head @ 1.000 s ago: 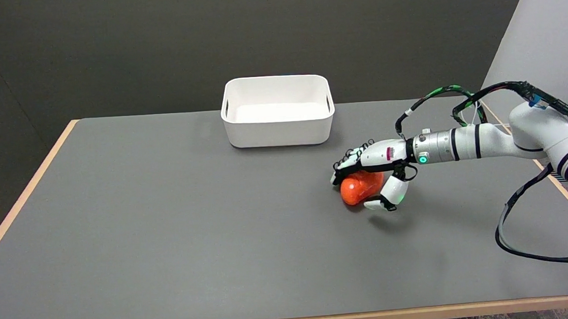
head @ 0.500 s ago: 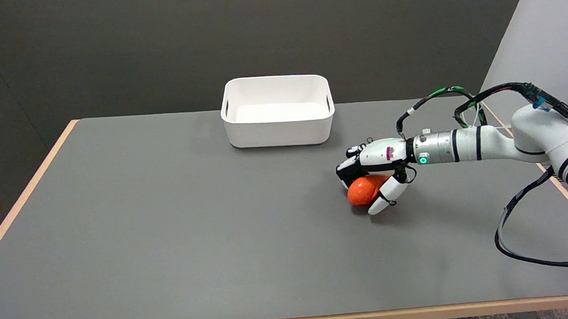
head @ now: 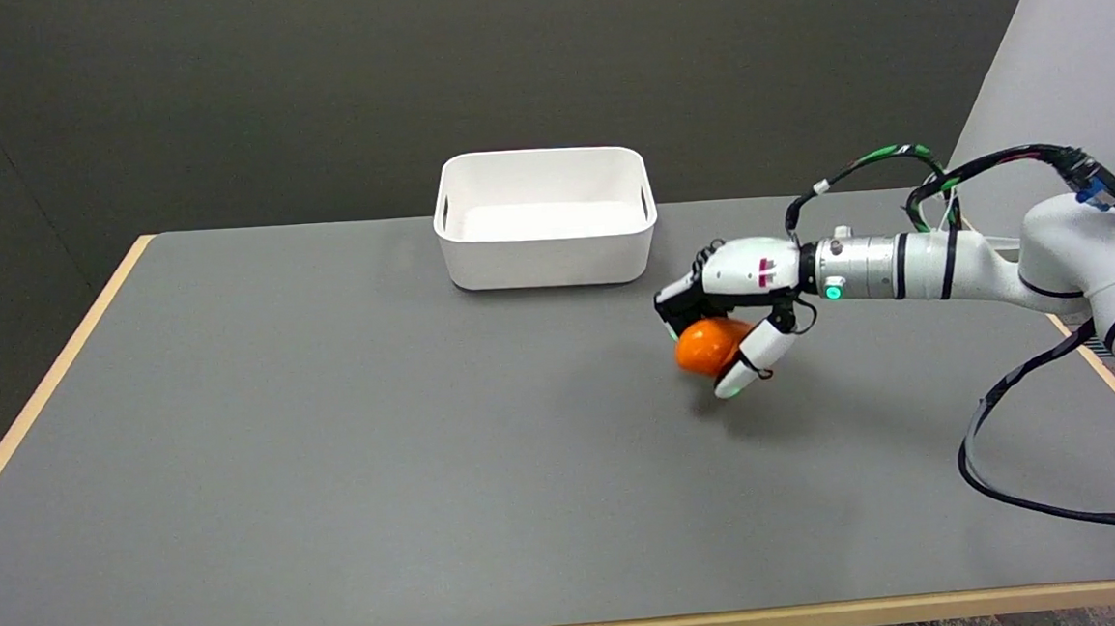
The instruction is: Pick up mango.
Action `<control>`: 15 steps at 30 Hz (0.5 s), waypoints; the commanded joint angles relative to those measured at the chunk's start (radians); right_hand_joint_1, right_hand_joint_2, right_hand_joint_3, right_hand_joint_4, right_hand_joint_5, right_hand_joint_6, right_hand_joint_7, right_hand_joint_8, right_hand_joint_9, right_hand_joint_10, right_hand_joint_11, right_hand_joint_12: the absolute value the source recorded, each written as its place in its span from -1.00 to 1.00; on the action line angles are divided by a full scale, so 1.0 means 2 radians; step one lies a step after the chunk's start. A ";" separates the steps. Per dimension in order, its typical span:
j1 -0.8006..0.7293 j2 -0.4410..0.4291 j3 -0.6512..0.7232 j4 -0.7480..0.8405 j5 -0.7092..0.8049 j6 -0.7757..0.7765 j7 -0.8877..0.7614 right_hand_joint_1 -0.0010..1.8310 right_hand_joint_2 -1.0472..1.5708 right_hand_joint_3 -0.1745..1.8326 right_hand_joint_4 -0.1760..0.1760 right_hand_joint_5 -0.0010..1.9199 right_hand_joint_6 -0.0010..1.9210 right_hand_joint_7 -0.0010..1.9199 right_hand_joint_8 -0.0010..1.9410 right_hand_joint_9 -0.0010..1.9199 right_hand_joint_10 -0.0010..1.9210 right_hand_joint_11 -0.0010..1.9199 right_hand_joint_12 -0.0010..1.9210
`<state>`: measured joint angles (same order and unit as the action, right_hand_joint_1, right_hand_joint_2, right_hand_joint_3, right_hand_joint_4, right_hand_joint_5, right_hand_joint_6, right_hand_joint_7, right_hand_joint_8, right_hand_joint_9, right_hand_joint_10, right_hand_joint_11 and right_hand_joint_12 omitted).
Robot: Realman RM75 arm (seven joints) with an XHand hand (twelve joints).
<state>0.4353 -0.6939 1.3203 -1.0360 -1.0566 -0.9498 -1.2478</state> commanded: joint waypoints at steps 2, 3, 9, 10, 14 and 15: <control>-0.047 -0.047 0.148 -0.090 0.127 0.037 -0.187 0.28 0.47 -0.02 -0.35 -0.32 0.70 -0.10 0.61 -0.09 0.92 -0.11 1.00; -0.045 -0.049 0.149 -0.090 0.142 0.038 -0.202 0.28 0.46 0.00 -0.32 -0.32 0.70 -0.09 0.60 -0.08 0.92 -0.11 1.00; -0.013 -0.065 0.143 -0.087 0.245 0.070 -0.279 0.30 0.52 -0.17 -1.00 -0.25 0.61 -0.20 0.60 -0.05 0.92 -0.06 1.00; -0.003 -0.068 0.140 -0.086 0.259 0.081 -0.282 0.31 0.52 -0.16 -1.00 -0.25 0.61 -0.20 0.59 -0.05 0.92 -0.05 1.00; 0.042 -0.080 0.115 -0.084 0.273 0.132 -0.282 0.31 0.51 -0.15 -1.00 -0.24 0.59 -0.19 0.58 -0.04 0.92 -0.04 1.00; 0.049 -0.082 0.108 -0.082 0.273 0.141 -0.282 0.31 0.51 -0.15 -1.00 -0.24 0.59 -0.19 0.57 -0.04 0.92 -0.04 1.00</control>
<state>0.3904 -0.7642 1.5187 -1.1533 -0.8145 -0.8849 -1.5505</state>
